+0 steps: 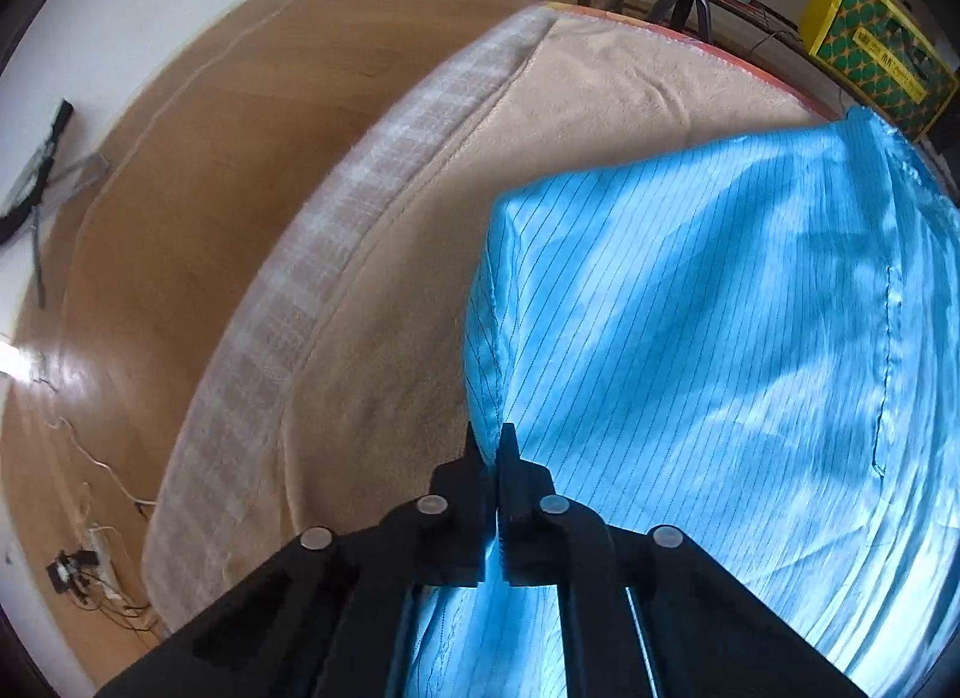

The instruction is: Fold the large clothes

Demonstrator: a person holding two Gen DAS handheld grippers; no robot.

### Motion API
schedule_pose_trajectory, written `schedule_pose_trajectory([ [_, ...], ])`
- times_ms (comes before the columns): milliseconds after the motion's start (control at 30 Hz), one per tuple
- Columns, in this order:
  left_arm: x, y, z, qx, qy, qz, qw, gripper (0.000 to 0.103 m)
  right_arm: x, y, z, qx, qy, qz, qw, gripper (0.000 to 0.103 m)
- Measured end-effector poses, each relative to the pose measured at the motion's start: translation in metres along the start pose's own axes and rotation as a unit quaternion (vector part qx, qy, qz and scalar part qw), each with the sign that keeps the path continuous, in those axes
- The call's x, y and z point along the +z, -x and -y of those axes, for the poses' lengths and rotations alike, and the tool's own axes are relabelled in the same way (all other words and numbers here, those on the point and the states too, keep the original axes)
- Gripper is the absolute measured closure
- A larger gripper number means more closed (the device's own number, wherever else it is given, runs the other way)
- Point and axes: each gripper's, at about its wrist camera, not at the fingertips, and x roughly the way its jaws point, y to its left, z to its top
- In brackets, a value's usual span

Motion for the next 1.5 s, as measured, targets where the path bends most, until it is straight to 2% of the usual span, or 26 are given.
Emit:
schedule_pose_trajectory([
  [133,0.004,-0.001,0.019,0.017,-0.04,-0.015,0.9989,0.102,-0.002,0.035,0.034,0.086,-0.045,0.041,0.994,0.103],
  [200,0.004,-0.004,0.029,0.021,-0.062,-0.026,0.9975,0.102,-0.003,0.049,0.049,0.112,-0.061,0.059,0.99,0.103],
  [300,0.004,-0.011,0.047,0.021,-0.092,-0.043,0.9946,0.102,-0.014,0.082,0.086,0.165,-0.093,0.097,0.977,0.103],
  [400,0.005,-0.022,0.066,0.022,-0.121,-0.059,0.9906,0.102,-0.034,0.109,0.126,0.196,-0.117,0.135,0.964,0.103],
  [600,-0.009,-0.052,0.096,0.023,-0.164,-0.096,0.9815,0.102,-0.089,0.133,0.222,0.205,-0.195,0.181,0.942,0.103],
  [700,-0.016,-0.068,0.107,0.023,-0.175,-0.115,0.9776,0.102,-0.119,0.124,0.267,0.206,-0.249,0.181,0.929,0.103],
  [767,-0.022,-0.081,0.112,0.027,-0.179,-0.129,0.975,0.102,-0.13,0.111,0.289,0.199,-0.277,0.168,0.925,0.103],
  [900,-0.029,-0.099,0.118,0.042,-0.177,-0.149,0.9719,0.102,-0.135,0.093,0.309,0.189,-0.295,0.155,0.924,0.103],
  [967,-0.031,-0.105,0.12,0.048,-0.172,-0.15,0.9725,0.102,-0.125,0.085,0.308,0.194,-0.293,0.152,0.924,0.103],
  [1033,-0.031,-0.109,0.122,0.053,-0.163,-0.15,0.9738,0.102,-0.113,0.083,0.307,0.189,-0.281,0.149,0.929,0.103],
  [1133,-0.034,-0.115,0.127,0.054,-0.16,-0.16,0.9725,0.102,-0.1,0.072,0.301,0.159,-0.261,0.131,0.943,0.103],
  [1167,-0.035,-0.114,0.13,0.056,-0.164,-0.159,0.9718,0.1,-0.099,0.071,0.301,0.155,-0.256,0.122,0.946,0.1],
  [1200,-0.036,-0.112,0.132,0.058,-0.168,-0.163,0.9704,0.09,-0.102,0.071,0.3,0.146,-0.252,0.113,0.95,0.095],
  [1233,-0.036,-0.11,0.134,0.058,-0.172,-0.168,0.9689,0.072,-0.103,0.073,0.304,0.136,-0.249,0.112,0.953,0.085],
  [1300,-0.038,-0.101,0.137,0.055,-0.177,-0.165,0.9687,0.061,-0.113,0.087,0.312,0.129,-0.245,0.124,0.953,0.067],
  [1500,-0.041,-0.054,0.139,0.037,-0.185,-0.152,0.9704,0.057,-0.164,0.173,0.327,0.147,-0.215,0.182,0.948,0.067],
])
